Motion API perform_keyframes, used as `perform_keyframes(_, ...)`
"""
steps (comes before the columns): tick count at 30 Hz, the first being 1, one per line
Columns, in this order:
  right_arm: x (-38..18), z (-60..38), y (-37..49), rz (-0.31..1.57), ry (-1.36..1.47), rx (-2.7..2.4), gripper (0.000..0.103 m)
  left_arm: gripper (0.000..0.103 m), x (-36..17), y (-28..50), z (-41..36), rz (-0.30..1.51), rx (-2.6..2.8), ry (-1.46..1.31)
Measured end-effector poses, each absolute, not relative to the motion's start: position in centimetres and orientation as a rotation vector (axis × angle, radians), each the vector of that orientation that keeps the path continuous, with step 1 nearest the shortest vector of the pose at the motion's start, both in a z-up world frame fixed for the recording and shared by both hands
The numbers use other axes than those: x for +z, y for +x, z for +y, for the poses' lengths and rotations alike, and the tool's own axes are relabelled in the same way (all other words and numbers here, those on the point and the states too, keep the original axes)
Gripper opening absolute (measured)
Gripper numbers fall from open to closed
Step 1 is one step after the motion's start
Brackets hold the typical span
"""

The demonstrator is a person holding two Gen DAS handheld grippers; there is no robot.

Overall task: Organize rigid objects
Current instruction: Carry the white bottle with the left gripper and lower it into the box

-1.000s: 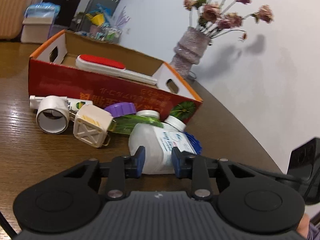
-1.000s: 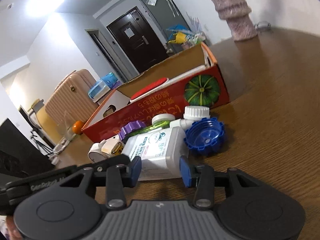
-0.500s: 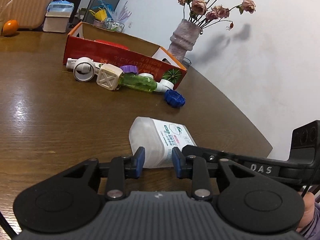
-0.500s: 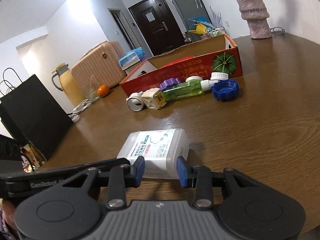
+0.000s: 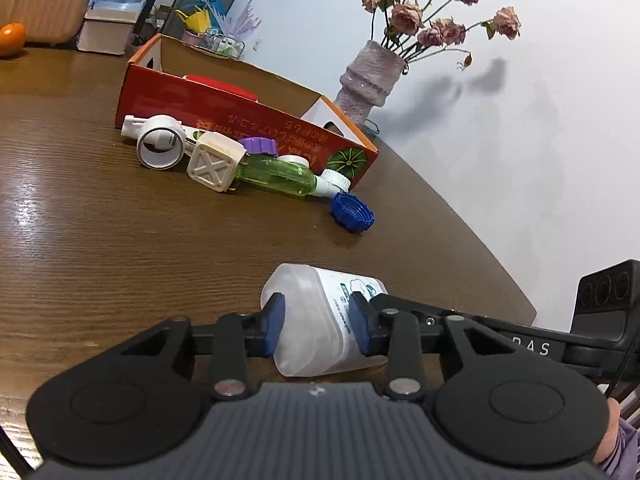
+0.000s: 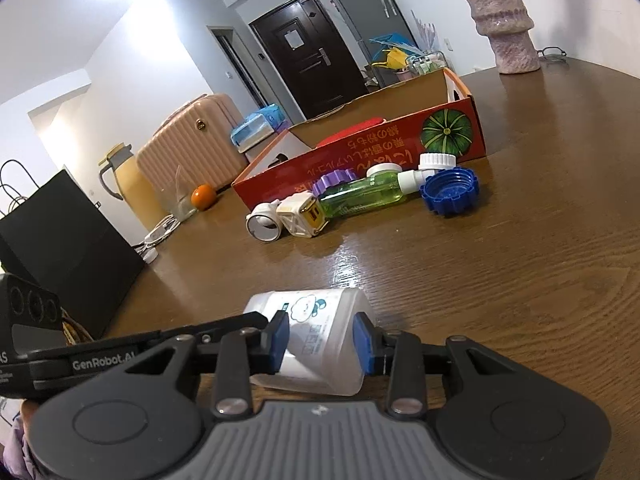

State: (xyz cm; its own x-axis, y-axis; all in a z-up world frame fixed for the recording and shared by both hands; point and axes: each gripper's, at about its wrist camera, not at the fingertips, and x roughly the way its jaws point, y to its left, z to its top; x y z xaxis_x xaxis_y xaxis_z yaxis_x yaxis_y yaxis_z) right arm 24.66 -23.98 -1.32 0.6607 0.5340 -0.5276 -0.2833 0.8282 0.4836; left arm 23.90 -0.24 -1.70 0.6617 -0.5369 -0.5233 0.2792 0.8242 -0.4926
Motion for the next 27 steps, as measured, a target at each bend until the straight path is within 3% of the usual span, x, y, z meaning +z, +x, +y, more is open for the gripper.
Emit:
perform_keyframes(3,-0.7,-24.0,24.0,0.697,0.347,0.469,0.028,0.029,-1.4,22.7,-0.3,0.703,-0.479,-0.394)
perform_keyframes(17,3.6,-24.2,17.2,0.543,0.33,0.505,0.028,0.028,2.9,15.4,-0.1,0.555,-0.491,-0.373)
perform_keyframes(27,5.0,-24.0,20.3,0.492,0.335,0.487,0.028,0.028,4.9,19.6,0.0,0.52,-0.484,-0.362)
